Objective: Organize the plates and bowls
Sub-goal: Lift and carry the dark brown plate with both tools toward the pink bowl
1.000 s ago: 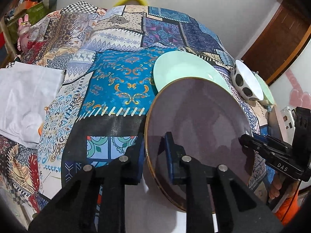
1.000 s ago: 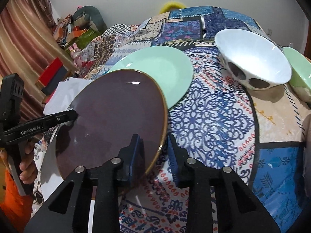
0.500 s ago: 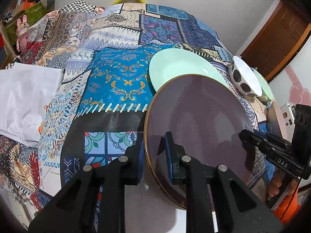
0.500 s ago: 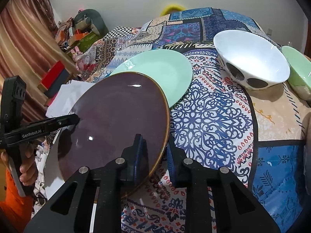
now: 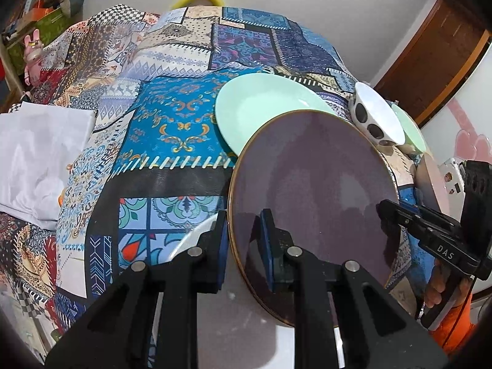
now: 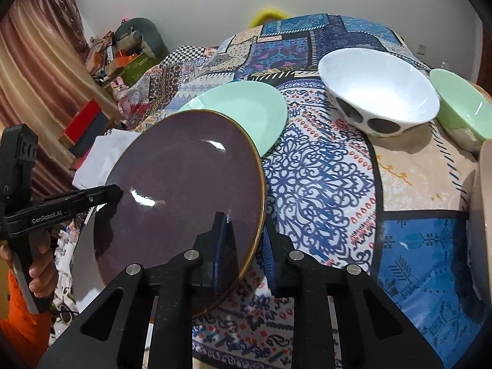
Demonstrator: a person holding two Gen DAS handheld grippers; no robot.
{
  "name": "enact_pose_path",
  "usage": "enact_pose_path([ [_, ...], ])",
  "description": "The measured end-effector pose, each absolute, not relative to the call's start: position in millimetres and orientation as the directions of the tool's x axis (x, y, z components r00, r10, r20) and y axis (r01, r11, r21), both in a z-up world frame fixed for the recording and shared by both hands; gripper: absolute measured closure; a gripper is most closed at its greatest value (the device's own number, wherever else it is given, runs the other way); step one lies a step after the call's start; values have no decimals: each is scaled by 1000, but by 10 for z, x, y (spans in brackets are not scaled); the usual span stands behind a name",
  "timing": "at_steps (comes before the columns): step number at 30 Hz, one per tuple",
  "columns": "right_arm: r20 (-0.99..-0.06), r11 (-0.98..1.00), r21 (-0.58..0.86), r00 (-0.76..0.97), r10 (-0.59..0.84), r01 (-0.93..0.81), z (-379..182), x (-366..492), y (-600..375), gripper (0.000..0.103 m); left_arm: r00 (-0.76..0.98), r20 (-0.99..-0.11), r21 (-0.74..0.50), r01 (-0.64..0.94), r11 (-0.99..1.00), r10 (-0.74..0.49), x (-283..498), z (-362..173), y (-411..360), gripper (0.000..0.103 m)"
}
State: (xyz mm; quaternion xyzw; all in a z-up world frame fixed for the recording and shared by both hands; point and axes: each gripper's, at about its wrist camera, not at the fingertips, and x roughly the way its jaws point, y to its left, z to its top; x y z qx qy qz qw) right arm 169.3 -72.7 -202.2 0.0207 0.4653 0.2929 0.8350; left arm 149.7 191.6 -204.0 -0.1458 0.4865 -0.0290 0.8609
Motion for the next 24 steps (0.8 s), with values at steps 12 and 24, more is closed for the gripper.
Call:
enact_pose_path([
  [12,-751,834,319,417,512,-451,-1895,1605,-970,83,538,-820,-268,-63,961,-194,1421,-1860,1674,84],
  [24,-729,843,307,460,507,-442,-1678,1437,-1221,83,559,-808,-243,-27,970,-187,1269,-1594,1329,84],
])
